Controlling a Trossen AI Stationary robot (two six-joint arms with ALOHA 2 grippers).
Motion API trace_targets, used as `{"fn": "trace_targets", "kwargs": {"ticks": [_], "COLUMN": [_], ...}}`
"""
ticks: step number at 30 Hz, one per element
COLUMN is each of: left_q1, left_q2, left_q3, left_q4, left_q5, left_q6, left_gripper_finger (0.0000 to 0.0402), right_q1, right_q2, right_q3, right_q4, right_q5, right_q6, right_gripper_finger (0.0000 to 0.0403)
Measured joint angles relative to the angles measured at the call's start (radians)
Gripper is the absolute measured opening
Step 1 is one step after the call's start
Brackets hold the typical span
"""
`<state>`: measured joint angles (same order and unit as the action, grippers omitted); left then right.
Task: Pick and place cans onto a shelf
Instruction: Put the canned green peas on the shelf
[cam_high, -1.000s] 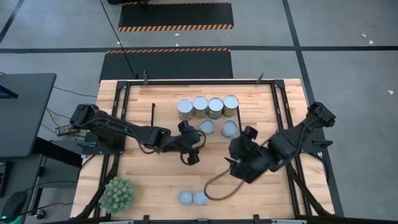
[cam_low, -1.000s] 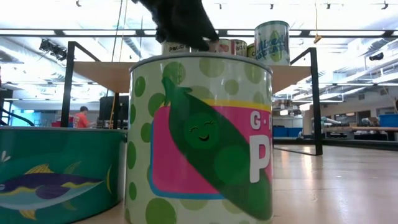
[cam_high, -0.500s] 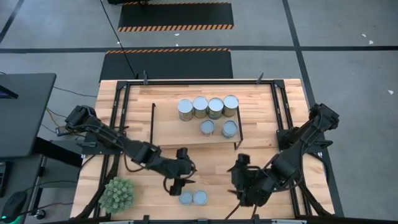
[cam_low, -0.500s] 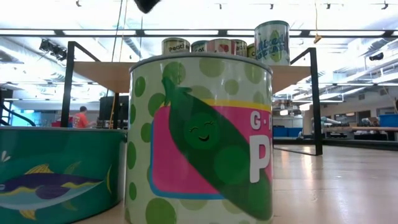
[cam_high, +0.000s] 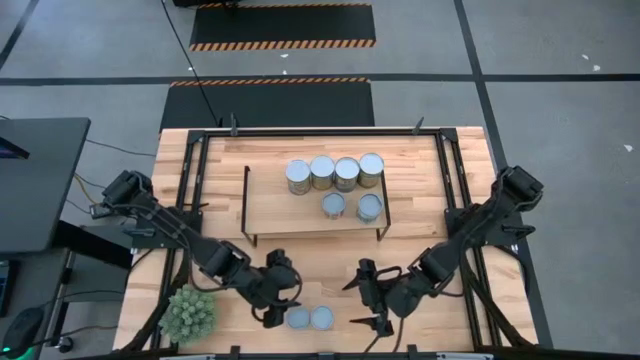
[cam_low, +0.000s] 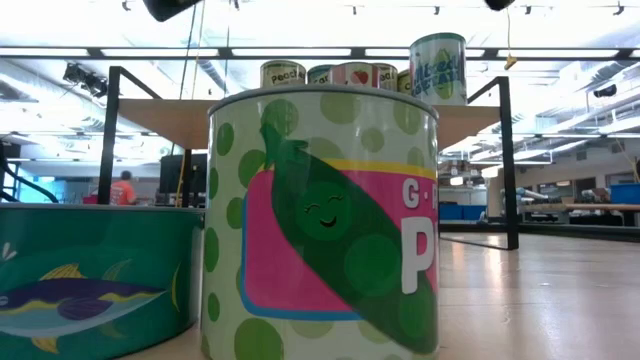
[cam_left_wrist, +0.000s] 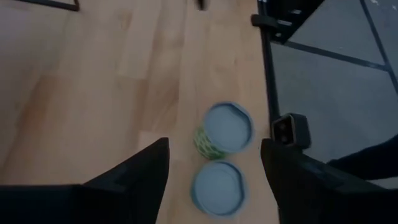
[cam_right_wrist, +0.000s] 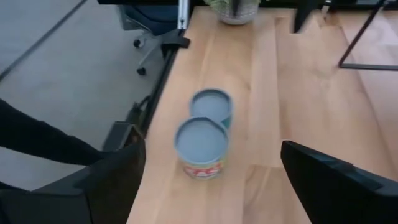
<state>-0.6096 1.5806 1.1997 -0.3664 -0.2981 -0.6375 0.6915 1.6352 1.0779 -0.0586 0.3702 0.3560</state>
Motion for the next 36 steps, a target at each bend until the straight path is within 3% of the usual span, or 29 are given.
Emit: {"fn": "trace_targets", "kwargs": {"ticks": [8,25,36], "left_q1": [-0.044,-0.057,-0.057], "left_q2": [0.0,-0.009,-0.05], "left_q3": [0.0,0.001,0.001], "left_q4": [-0.017,-0.063,-0.25], "left_q5": [0.007,0.031,0.038], "left_q6": [-0.018,-0.035,-0.068], "left_gripper_finger": [0.025,0.0249,0.0249], "right_q1": [-0.056,-0.093,-0.119], "right_q2": [0.097,0.333,0.361], "right_q3": [0.027,0.284,0.323], "right_q4": [0.089,0.083,-0.016], "right_q5": [-0.049,-0.13,-0.137], "right_q6": [-0.059,-0.127,-0.147], "right_gripper_finger": [0.0386,0.0387,0.0388]}}
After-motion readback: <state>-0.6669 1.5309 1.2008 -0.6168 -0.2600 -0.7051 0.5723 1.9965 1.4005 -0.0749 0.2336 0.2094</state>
